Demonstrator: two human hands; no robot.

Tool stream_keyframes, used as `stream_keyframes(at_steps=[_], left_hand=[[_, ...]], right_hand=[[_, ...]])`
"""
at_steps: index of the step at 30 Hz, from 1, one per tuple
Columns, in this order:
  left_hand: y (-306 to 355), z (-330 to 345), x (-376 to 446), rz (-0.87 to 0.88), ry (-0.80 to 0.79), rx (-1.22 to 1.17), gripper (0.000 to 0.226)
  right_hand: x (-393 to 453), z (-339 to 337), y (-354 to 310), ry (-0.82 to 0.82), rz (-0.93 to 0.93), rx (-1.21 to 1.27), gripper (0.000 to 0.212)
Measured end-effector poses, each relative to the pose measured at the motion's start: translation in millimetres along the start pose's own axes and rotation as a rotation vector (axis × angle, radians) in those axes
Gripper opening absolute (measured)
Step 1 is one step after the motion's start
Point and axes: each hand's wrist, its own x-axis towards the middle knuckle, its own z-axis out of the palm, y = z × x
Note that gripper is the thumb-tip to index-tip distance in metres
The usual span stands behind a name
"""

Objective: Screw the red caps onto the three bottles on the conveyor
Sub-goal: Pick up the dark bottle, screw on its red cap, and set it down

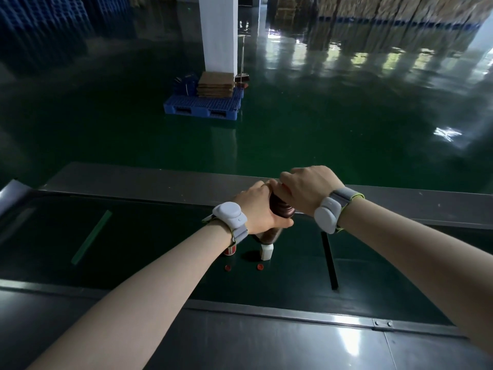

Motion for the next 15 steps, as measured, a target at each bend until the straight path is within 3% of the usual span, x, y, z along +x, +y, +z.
stream_keyframes(at_steps=[5,15], left_hand=[[14,18,13,0.014,-0.021,0.014,0.083],[36,74,47,-0.028,-0.081,0.003,0.073]], right_hand=[[-8,12,18,-0.041,0.109,-0.039,0.071],[-28,45,60,-0.198,0.332,0.157,0.068]])
